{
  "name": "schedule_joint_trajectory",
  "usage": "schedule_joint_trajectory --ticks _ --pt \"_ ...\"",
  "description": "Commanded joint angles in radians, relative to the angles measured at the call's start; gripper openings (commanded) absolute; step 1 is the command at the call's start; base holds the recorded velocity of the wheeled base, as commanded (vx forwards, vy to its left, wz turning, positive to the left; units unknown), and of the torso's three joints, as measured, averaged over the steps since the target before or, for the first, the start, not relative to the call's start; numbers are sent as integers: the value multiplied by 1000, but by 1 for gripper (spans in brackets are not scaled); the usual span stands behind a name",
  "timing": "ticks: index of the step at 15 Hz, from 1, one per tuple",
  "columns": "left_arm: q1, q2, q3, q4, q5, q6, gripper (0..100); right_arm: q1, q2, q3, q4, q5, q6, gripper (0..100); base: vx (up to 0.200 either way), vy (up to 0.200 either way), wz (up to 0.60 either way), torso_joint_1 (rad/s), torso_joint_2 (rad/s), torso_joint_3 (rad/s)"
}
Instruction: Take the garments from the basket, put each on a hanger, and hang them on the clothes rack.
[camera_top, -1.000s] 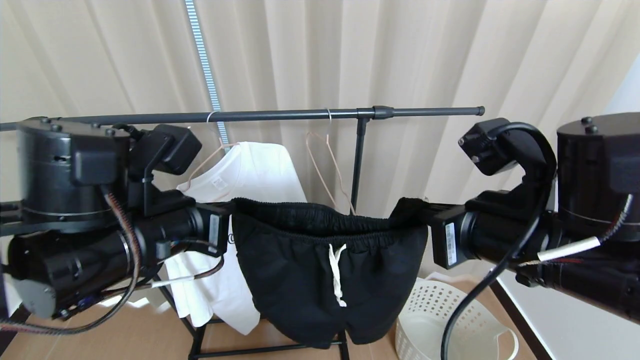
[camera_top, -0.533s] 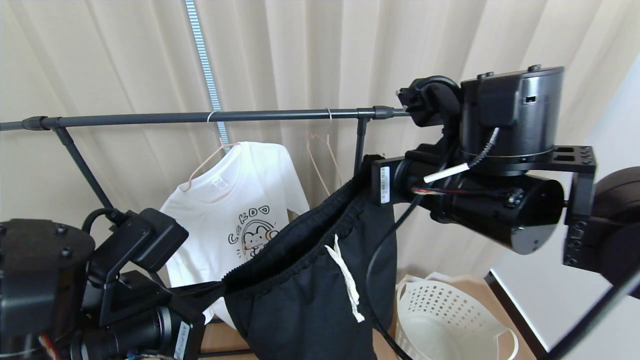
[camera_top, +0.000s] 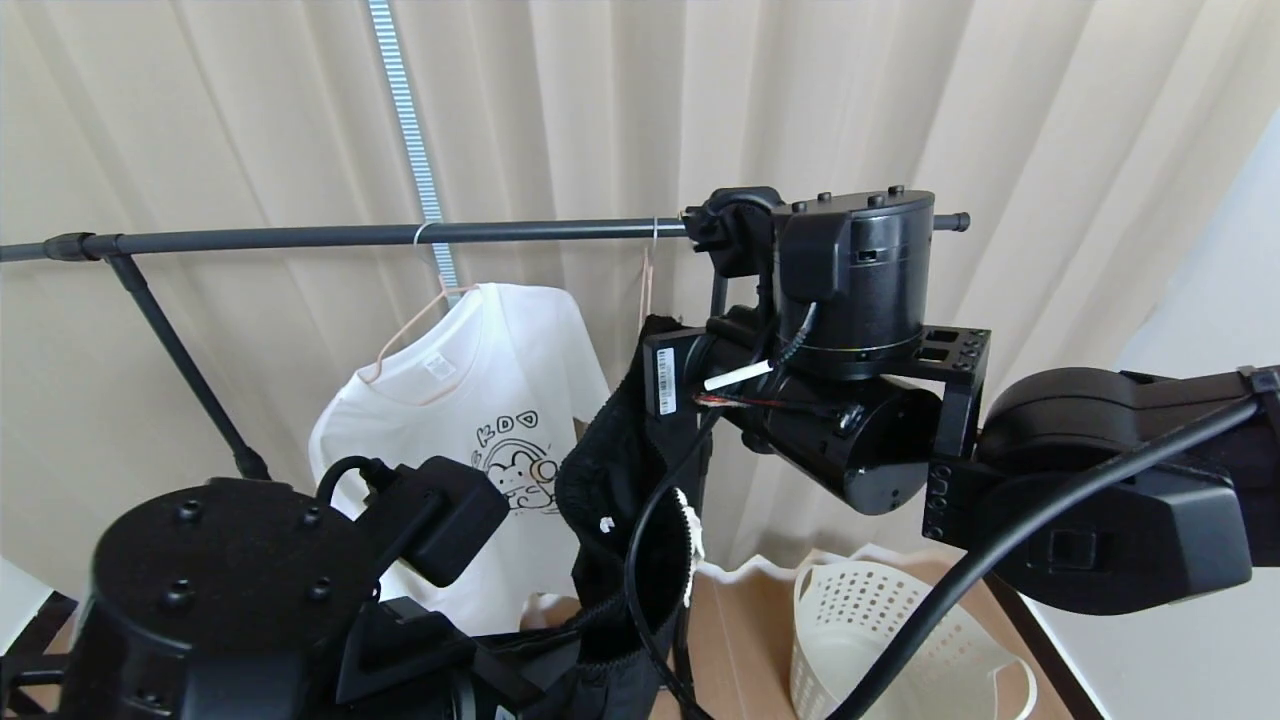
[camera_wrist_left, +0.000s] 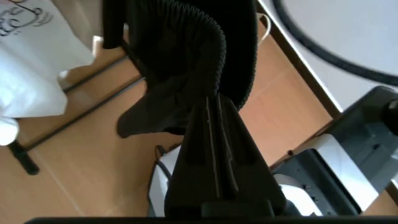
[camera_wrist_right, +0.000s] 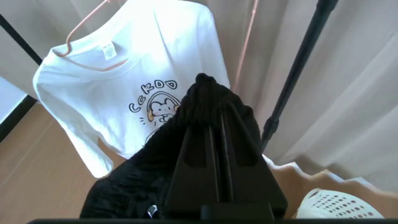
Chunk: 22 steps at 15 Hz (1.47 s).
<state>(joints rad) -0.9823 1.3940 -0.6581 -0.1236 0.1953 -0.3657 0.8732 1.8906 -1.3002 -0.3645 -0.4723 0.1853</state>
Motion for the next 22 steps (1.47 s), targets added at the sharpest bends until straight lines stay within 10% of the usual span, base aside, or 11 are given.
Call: schedule_joint_trajectory --ticks 1,12,18,22 --pt "-2 29 -12 1 -1 -1 0 3 -1 2 -1 -2 0 0 0 0 0 0 0 0" --pt "294 63 -103 -1 10 56 0 -92 -361 363 15 -42 0 0 0 0 0 0 0 0" --pt "329 204 -316 2 69 60 0 -91 -397 372 82 -48 -4 0 0 0 0 0 0 0" --pt "317 187 -272 -2 73 41 0 -95 -415 340 265 -48 -3 0 0 0 0 0 0 0"
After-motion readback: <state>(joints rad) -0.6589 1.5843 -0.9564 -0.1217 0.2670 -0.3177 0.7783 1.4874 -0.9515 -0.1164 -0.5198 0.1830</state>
